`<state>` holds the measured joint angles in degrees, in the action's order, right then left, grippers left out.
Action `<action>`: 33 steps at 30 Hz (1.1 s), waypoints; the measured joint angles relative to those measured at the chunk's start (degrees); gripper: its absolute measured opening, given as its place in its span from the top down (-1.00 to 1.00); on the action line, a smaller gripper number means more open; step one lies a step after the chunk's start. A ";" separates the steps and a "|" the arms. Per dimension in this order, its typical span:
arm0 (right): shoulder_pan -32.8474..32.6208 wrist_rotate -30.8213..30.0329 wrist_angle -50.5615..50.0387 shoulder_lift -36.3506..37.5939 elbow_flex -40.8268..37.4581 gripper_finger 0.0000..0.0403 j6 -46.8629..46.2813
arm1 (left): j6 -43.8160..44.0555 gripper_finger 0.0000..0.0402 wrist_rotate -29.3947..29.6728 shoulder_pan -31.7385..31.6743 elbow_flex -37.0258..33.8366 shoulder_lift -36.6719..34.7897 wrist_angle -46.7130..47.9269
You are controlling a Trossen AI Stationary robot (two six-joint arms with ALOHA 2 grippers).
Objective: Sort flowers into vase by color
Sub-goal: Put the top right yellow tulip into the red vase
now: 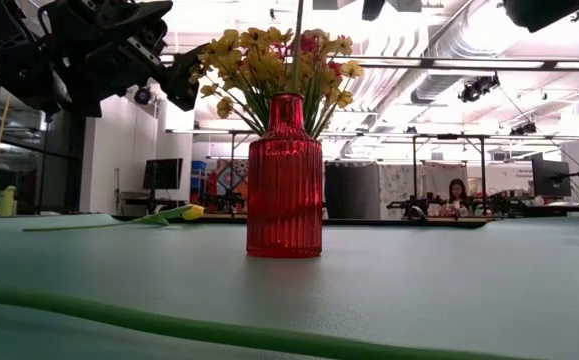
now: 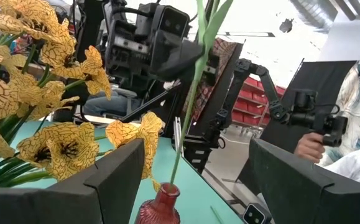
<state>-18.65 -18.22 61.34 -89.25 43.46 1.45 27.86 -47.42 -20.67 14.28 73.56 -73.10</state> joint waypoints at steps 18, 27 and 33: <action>0.28 -2.80 -6.08 -0.02 0.00 0.67 -0.12 | -0.51 -0.39 0.00 0.02 0.00 0.00 0.00; 0.24 -2.58 -6.25 0.00 0.01 0.17 -2.97 | -2.19 -0.39 0.02 0.00 0.00 0.00 0.02; 0.24 -2.54 -6.50 0.00 0.02 -0.12 -2.65 | -2.19 -0.39 0.02 0.00 0.00 0.00 0.03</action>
<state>-18.41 -20.75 54.84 -89.25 43.48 -1.21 25.67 -47.40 -20.67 14.28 73.56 -73.07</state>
